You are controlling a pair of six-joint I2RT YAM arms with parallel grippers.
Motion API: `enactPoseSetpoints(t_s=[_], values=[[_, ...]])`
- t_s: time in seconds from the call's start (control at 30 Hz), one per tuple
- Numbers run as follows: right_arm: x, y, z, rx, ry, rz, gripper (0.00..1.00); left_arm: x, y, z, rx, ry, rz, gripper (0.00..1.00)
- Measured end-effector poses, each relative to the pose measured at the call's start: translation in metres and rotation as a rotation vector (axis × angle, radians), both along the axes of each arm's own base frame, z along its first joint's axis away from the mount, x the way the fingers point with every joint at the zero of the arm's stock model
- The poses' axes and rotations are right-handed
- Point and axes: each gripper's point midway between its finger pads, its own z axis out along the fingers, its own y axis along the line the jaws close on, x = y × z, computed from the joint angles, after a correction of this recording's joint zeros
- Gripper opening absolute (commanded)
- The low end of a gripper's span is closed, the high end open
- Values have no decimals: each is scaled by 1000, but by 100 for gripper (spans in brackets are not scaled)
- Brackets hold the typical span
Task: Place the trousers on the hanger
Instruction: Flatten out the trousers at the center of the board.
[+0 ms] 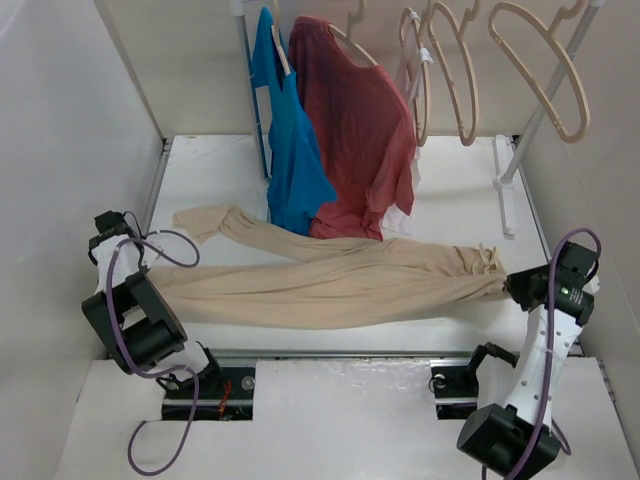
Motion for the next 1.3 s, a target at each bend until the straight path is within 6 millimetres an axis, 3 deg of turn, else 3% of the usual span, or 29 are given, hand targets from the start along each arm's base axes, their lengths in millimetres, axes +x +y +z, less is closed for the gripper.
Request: enactPoseSetpoints(t_s=[0.17, 0.3, 0.33, 0.43, 0.47, 0.5, 0.57, 0.67, 0.7, 0.83, 0.9, 0.97, 1.07, 1.17, 1.23, 1.3], values=[[-12, -8, 1, -39, 31, -58, 1, -6, 3, 1, 4, 25, 1, 0], [-19, -11, 0, -49, 54, -100, 7, -14, 0, -2, -2, 62, -7, 17], [-20, -12, 0, -52, 58, -112, 10, -19, -2, -4, -5, 79, -8, 30], [-25, -17, 6, -69, 67, -159, 61, -43, -11, -12, -24, 166, -17, 49], [-26, -19, 8, -74, 65, -179, 87, -52, -15, -15, -35, 200, -15, 52], [-27, -22, 12, -84, 64, -195, 93, -60, -18, -16, -45, 236, -15, 57], [-28, -28, 22, -108, 60, -225, 99, -73, -22, -16, -65, 294, -17, 57], [-32, -38, 41, -157, 57, -274, 97, -80, -23, -11, -74, 326, -15, 57], [-32, -41, 48, -173, 49, -282, 89, -77, -21, -8, -73, 314, -15, 57], [-14, -49, 77, -258, -17, -191, 63, -35, -4, 12, -35, 159, 6, 57], [5, -43, 78, -264, -50, -88, 62, 1, 4, 19, -28, 45, 19, 55], [23, -33, 66, -243, -58, 17, 62, 32, 3, 14, -40, -40, 21, 55], [37, -12, 23, -162, 2, 136, 61, 61, -13, -12, -70, -104, 7, 55], [38, 11, -20, -76, 89, 219, 63, 63, -36, -46, -105, -92, -13, 55], [40, 26, -35, -49, 131, 270, 66, 59, -46, -65, -128, -66, -3, 55], [50, 36, -43, -41, 150, 316, 67, 57, -45, -71, -114, -53, 14, 52]])
